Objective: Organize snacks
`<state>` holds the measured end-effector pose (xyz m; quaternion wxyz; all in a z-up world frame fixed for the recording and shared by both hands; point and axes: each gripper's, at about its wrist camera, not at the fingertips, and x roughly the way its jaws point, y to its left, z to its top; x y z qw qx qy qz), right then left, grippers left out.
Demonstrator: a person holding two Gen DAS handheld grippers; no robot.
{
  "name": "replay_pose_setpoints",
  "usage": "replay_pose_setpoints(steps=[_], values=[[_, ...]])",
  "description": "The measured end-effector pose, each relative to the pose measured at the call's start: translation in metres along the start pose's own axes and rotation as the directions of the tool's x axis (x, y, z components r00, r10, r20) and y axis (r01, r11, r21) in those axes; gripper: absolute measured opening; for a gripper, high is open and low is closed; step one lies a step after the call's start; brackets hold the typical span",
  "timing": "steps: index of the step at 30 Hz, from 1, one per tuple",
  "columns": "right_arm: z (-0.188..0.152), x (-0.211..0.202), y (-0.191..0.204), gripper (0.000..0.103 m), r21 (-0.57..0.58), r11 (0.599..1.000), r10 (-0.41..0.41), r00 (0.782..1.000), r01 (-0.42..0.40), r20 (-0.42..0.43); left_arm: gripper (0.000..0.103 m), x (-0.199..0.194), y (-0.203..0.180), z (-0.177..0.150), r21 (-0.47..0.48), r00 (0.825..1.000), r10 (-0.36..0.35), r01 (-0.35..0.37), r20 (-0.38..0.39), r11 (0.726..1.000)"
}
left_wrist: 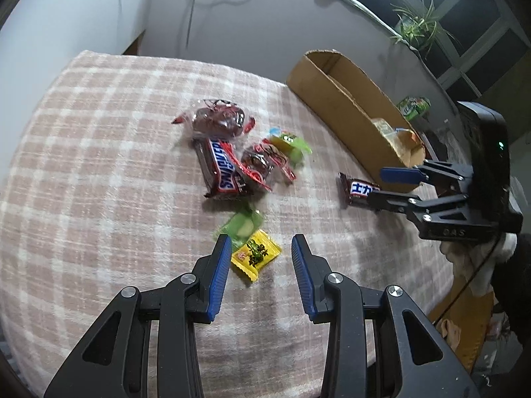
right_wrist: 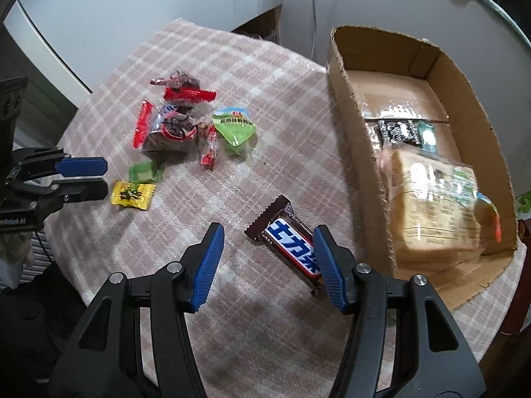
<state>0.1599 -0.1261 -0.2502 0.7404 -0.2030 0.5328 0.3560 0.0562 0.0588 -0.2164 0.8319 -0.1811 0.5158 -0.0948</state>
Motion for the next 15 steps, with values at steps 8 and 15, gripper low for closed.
replay_pose_setpoints(steps=[8,15], values=[[0.013,0.024,0.008,0.058,-0.016,0.998,-0.061,0.998,0.06,-0.027,0.036,0.006,0.005,-0.007,0.014,1.0,-0.016,0.016,-0.015,1.0],[0.022,0.035,0.01,0.058,0.0,0.997,-0.074,0.996,0.074,-0.055,0.036,0.012,0.0,-0.007,0.075,1.0,-0.015,0.017,-0.028,0.997]])
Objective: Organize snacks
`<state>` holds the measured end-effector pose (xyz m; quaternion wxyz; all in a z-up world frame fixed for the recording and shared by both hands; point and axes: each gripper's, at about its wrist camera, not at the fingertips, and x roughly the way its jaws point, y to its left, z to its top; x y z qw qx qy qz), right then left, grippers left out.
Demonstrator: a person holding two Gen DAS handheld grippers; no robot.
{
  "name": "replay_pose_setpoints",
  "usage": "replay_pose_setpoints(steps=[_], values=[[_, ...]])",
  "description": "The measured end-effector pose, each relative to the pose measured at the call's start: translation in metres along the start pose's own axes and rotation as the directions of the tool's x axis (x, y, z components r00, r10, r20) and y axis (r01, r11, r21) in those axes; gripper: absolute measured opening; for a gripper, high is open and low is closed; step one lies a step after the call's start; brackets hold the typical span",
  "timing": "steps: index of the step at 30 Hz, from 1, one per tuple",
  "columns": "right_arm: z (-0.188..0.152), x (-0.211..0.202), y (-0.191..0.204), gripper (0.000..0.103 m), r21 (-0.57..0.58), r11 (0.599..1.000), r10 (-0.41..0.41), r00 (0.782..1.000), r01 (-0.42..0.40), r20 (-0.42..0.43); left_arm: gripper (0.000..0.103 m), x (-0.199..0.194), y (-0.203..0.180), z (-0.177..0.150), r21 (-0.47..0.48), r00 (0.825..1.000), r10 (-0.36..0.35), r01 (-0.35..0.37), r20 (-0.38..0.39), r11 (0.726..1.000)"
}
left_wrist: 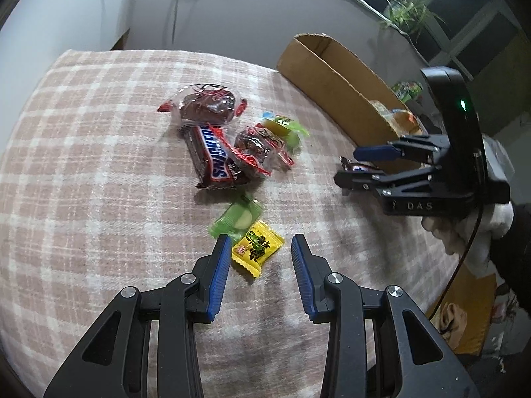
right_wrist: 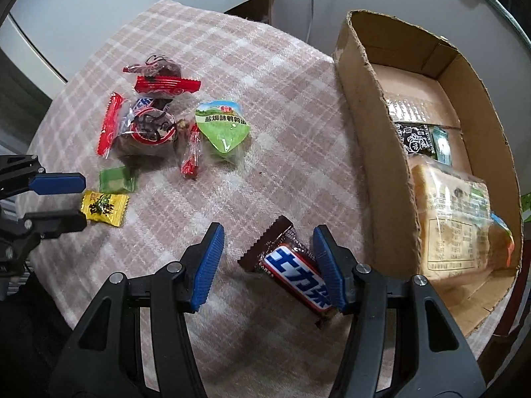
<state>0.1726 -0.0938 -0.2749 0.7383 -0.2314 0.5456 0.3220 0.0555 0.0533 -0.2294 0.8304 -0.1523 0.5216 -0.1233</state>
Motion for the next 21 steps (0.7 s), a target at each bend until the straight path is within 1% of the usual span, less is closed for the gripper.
replay_pose_setpoints(steps=[4,6,8,12,14,16,18,21], values=[[0.004,0.009,0.003,0.058,0.002,1.0,-0.008,0.999,0.008,-0.037,0.036,0.008,-0.005,-0.001,0.061,1.0,0.02,-0.019,-0.017,0.998],[0.004,0.008,0.001,0.058,0.028,1.0,0.01,0.999,-0.009,-0.046,0.036,0.011,-0.008,-0.001,0.092,0.999,0.036,-0.034,-0.022,0.995],[0.003,0.008,-0.004,0.058,0.062,0.997,0.047,0.997,-0.043,-0.058,0.036,0.014,-0.009,-0.001,0.114,0.999,0.04,-0.037,-0.026,0.993],[-0.01,0.003,-0.016,0.058,0.099,0.991,0.095,0.994,-0.09,-0.055,0.036,0.02,-0.012,-0.002,0.135,0.998,0.041,-0.034,-0.05,0.99],[-0.015,0.002,-0.021,0.058,0.112,0.987,0.118,0.991,-0.112,-0.055,0.036,0.02,-0.015,-0.002,0.153,0.998,0.047,-0.039,-0.048,0.987],[-0.018,0.002,-0.027,0.058,0.125,0.984,0.133,0.989,-0.125,-0.06,0.036,0.021,-0.015,-0.001,0.151,0.998,0.05,-0.043,-0.048,0.988],[-0.02,0.005,-0.029,0.058,0.126,0.985,0.129,0.989,-0.118,-0.078,0.036,0.025,-0.016,0.0,0.15,0.997,0.058,-0.05,-0.047,0.987],[-0.021,0.004,-0.028,0.058,0.116,0.989,0.103,0.991,-0.094,-0.079,0.036,0.03,-0.019,0.001,0.161,0.996,0.068,-0.059,-0.05,0.985]])
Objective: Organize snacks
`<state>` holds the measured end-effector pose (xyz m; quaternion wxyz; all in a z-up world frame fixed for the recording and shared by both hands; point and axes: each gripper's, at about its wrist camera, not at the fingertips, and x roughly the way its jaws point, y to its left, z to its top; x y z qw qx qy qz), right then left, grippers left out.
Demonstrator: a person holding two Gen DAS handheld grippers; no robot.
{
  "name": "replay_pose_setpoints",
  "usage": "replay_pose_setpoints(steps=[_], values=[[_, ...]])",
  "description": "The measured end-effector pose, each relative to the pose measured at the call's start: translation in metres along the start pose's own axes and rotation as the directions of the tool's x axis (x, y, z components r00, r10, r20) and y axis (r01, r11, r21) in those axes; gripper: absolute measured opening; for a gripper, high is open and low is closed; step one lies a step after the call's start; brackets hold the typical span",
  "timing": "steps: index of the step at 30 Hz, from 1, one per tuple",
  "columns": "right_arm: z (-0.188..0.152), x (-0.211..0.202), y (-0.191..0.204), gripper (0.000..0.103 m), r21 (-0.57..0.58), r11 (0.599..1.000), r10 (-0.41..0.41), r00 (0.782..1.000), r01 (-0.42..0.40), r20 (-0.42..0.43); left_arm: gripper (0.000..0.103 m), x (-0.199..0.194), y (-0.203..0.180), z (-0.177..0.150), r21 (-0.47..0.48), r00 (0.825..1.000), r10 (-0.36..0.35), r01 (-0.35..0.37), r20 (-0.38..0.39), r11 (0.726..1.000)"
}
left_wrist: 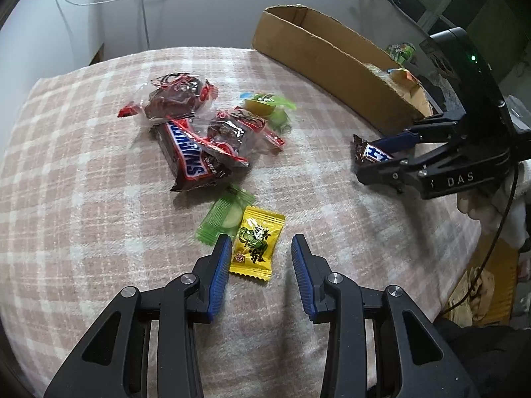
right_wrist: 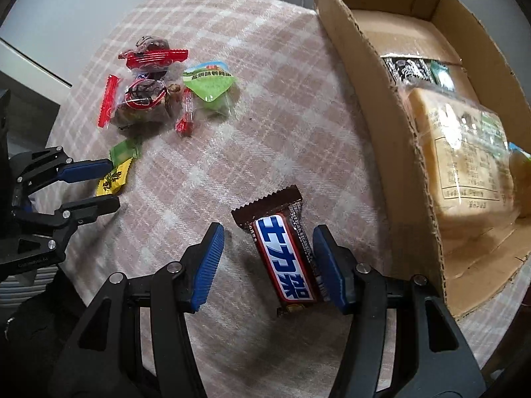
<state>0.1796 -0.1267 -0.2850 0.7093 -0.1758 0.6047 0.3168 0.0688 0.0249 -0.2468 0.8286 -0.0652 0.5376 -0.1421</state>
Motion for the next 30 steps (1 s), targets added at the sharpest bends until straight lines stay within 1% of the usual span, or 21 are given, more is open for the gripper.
replay_pose_setpoints(steps=[5,7,8,9,10,12,16,20,24,26,30], values=[[-0.005,-0.001,0.012,0.058,-0.025,0.998,-0.049,0.999,0.049,-0.008,0.036,0.008,-0.008,0.003,0.012,1.0,0.011,-0.011,0.0,1.0],[-0.005,0.0,0.016,0.048,-0.024,0.997,-0.07,0.998,0.07,-0.005,0.034,0.008,-0.009,0.004,0.01,1.0,0.015,-0.015,0.003,1.0],[-0.006,0.0,0.016,0.045,-0.027,0.996,-0.081,0.997,0.08,-0.005,0.028,0.008,-0.009,0.004,0.005,1.0,0.019,-0.019,0.004,1.0],[-0.006,-0.001,0.015,0.038,-0.027,0.996,-0.085,0.996,0.085,-0.004,0.025,0.009,-0.008,0.004,-0.001,1.0,0.021,-0.021,0.005,1.0],[-0.007,-0.002,0.013,0.034,-0.023,0.996,-0.084,0.996,0.084,-0.001,0.023,0.009,-0.006,0.004,-0.011,1.0,0.019,-0.019,0.007,1.0],[-0.011,-0.003,0.01,0.032,-0.016,0.996,-0.084,0.996,0.084,0.002,0.023,0.009,-0.007,0.004,-0.015,1.0,0.023,-0.023,0.013,1.0],[-0.019,-0.006,0.013,0.03,-0.001,0.995,-0.102,0.994,0.102,0.027,0.022,0.007,-0.012,0.0,-0.001,0.999,0.044,-0.044,0.023,0.999],[-0.031,-0.021,0.012,0.03,0.043,0.996,-0.083,0.994,0.08,0.069,0.022,0.003,-0.013,0.0,-0.037,0.999,0.029,-0.028,0.039,0.999],[-0.042,-0.042,0.008,0.03,0.092,0.995,-0.06,0.992,0.05,0.114,0.022,-0.009,-0.013,0.0,-0.077,0.998,0.017,-0.012,0.066,0.997],[-0.043,-0.052,0.002,0.03,0.106,0.994,-0.056,0.989,0.042,0.134,0.022,-0.016,-0.013,0.003,-0.096,0.997,0.002,0.006,0.081,0.995],[-0.039,-0.073,-0.011,0.03,0.135,0.99,-0.053,0.983,0.029,0.176,0.022,-0.029,-0.016,0.011,-0.097,0.993,-0.004,0.016,0.116,0.995]])
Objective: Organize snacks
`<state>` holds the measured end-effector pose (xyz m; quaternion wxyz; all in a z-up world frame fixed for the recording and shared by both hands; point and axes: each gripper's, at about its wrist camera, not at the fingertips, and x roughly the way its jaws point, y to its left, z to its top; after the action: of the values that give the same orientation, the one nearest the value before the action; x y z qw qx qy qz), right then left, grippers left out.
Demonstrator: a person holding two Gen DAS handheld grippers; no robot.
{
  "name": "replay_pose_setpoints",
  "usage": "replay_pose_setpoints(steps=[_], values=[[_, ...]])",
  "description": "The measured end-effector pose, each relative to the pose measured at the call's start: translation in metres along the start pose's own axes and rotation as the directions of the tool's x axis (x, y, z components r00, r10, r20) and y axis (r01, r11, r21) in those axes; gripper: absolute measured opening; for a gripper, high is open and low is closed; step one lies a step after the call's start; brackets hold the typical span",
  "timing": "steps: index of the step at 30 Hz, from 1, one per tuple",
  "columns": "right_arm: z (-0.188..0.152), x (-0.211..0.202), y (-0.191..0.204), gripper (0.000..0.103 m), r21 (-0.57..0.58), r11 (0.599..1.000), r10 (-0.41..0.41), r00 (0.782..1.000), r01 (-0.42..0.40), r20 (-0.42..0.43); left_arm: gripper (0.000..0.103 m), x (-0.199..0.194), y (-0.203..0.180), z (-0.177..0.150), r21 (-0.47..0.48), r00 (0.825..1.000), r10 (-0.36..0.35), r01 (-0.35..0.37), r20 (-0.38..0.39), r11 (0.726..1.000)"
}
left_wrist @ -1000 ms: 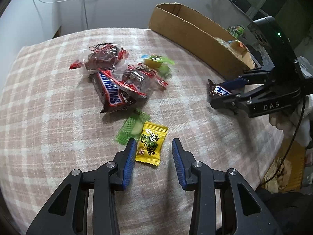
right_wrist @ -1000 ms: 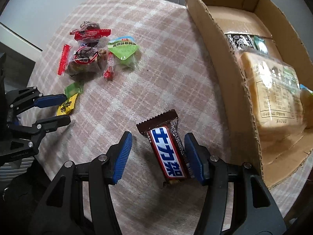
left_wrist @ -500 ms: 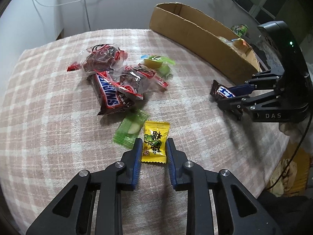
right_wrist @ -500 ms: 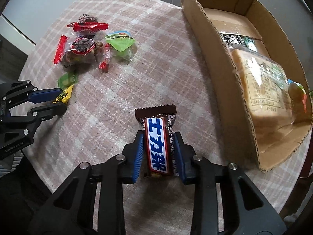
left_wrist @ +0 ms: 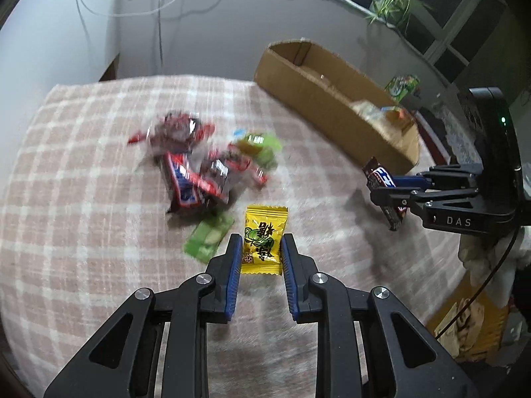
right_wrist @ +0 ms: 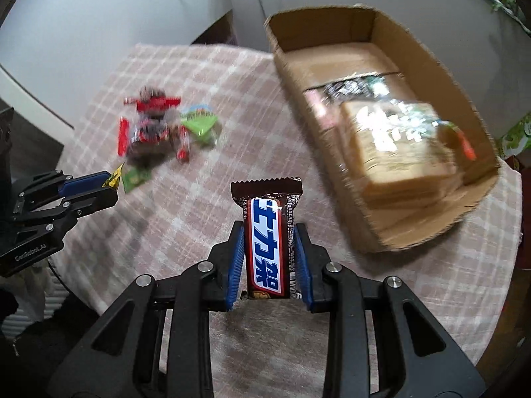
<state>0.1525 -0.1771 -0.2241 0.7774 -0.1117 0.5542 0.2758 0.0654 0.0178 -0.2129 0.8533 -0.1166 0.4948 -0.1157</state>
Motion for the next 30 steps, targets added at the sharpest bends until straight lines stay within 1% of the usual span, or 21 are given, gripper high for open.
replay_pose_setpoints(steps=[5,7,16,22,30], values=[[0.013,-0.021,-0.013,0.03,0.026,1.0,0.002,0.999,-0.003,0.051,0.022,-0.011,-0.007,0.02,-0.004,0.999,-0.023,0.023,0.047,1.0],[0.02,-0.026,-0.016,0.03,0.032,0.999,-0.002,0.998,0.0,0.068,0.022,-0.013,-0.011,0.033,-0.003,0.997,-0.033,0.034,0.064,0.999],[0.05,-0.043,-0.04,0.03,0.053,0.998,-0.046,0.991,0.04,0.124,0.022,-0.008,-0.026,0.08,0.046,0.991,-0.06,0.055,0.121,0.997],[0.071,-0.044,-0.063,0.03,0.075,0.995,-0.071,0.988,0.062,0.135,0.022,0.005,-0.035,0.111,0.064,0.987,-0.072,0.063,0.141,0.996],[0.098,-0.033,-0.095,0.03,0.118,0.99,-0.095,0.987,0.08,0.13,0.022,0.021,-0.048,0.143,0.08,0.985,-0.087,0.076,0.149,0.994]])
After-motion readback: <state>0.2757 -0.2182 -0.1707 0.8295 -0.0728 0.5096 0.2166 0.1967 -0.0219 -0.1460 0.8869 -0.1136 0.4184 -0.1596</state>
